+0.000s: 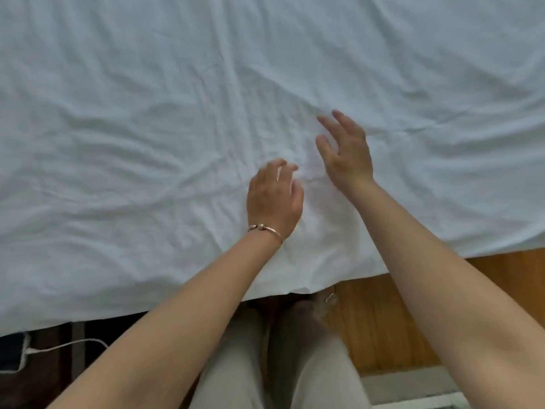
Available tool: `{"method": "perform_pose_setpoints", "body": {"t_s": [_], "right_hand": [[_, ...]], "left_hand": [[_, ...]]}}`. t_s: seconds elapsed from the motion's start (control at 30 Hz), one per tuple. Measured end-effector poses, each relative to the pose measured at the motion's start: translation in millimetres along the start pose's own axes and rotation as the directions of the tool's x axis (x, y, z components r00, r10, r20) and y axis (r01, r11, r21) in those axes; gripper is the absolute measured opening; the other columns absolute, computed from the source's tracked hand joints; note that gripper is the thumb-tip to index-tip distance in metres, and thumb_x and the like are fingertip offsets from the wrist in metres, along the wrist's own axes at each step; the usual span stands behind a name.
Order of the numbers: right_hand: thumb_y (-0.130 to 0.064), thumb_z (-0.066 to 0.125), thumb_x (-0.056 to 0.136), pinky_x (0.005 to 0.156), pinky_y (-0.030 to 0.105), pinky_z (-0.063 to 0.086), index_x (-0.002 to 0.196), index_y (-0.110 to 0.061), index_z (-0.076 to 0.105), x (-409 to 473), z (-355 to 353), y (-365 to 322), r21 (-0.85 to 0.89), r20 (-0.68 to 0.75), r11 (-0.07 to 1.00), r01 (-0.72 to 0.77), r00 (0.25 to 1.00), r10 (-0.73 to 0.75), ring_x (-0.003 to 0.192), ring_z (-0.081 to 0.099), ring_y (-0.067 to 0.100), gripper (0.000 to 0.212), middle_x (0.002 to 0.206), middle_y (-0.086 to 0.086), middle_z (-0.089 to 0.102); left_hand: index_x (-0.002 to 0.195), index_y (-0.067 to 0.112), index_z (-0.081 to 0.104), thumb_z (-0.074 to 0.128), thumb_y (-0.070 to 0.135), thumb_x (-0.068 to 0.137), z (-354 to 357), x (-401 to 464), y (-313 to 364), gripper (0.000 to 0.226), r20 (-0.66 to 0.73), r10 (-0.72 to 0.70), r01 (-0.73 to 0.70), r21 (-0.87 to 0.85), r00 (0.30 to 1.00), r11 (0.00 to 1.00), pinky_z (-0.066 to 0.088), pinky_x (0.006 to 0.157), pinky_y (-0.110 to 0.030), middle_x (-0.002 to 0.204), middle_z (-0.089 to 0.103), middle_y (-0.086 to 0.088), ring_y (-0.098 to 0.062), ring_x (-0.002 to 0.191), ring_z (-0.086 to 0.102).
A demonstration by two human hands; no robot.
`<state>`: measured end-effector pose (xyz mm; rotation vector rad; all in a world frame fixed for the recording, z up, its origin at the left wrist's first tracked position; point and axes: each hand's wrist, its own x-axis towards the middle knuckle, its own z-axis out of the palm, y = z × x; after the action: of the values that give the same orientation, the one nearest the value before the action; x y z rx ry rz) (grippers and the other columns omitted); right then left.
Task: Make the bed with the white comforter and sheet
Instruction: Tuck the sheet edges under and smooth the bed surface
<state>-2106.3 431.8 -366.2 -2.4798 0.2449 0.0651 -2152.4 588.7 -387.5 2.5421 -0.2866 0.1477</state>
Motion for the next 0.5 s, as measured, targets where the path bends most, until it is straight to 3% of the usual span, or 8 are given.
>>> {"method": "perform_pose_setpoints", "body": {"t_s": [0.07,0.13,0.27,0.4,0.5], "right_hand": [[-0.044,0.035,0.102,0.119,0.038,0.007,0.150,-0.041,0.028,18,1,29,-0.309,0.181,0.948,0.083,0.983,-0.027,0.150,0.006,0.017,0.048,0.163,-0.008,0.013],[-0.052,0.022,0.101,0.120,0.041,-0.001,0.151,-0.048,0.012,16,-9,73,-0.463,0.297,0.867,0.186,0.954,-0.046,0.150,-0.003,0.014,0.051,0.163,-0.013,0.003],[-0.055,0.019,0.100,0.120,0.040,-0.004,0.151,-0.049,0.013,10,-56,161,-0.501,0.260,0.835,0.229,0.960,-0.107,0.150,0.001,0.012,0.052,0.162,-0.015,0.008],[-0.059,0.020,0.098,0.119,0.043,-0.001,0.150,-0.049,0.014,16,-135,273,-0.531,0.190,0.829,0.172,0.978,-0.082,0.150,0.005,0.014,0.054,0.162,-0.013,0.011],[-0.057,0.017,0.100,0.120,0.043,-0.002,0.152,-0.048,0.007,10,-210,365,-0.576,0.123,0.817,0.037,0.991,0.042,0.150,0.000,0.014,0.053,0.163,-0.011,0.005]], "left_hand": [[0.137,0.017,0.049,0.046,0.023,0.095,19,30,34,0.043,0.102,-0.300,0.301,0.010,0.948,0.954,0.026,0.113,-0.039,0.148,0.038,-0.011,-0.027,0.141,0.029],[0.150,0.028,0.027,0.036,0.033,0.100,47,49,62,0.052,0.215,-0.350,0.327,0.135,0.912,0.935,0.009,0.119,-0.043,0.160,0.013,-0.007,-0.023,0.148,0.005],[0.150,0.047,0.009,0.023,0.052,0.099,120,55,130,0.053,0.246,-0.455,0.355,0.359,0.856,0.863,-0.007,0.109,-0.066,0.162,-0.007,-0.004,-0.032,0.147,-0.013],[0.149,0.049,0.009,0.020,0.066,0.092,197,39,228,0.060,0.242,-0.355,0.237,0.408,0.903,0.882,-0.006,0.105,-0.073,0.162,-0.005,-0.011,-0.039,0.146,-0.009],[0.149,0.049,0.012,0.022,0.076,0.084,242,32,302,0.071,0.349,-0.203,0.060,0.379,0.915,0.923,-0.007,0.105,-0.074,0.162,-0.002,-0.010,-0.038,0.147,-0.007]]}}
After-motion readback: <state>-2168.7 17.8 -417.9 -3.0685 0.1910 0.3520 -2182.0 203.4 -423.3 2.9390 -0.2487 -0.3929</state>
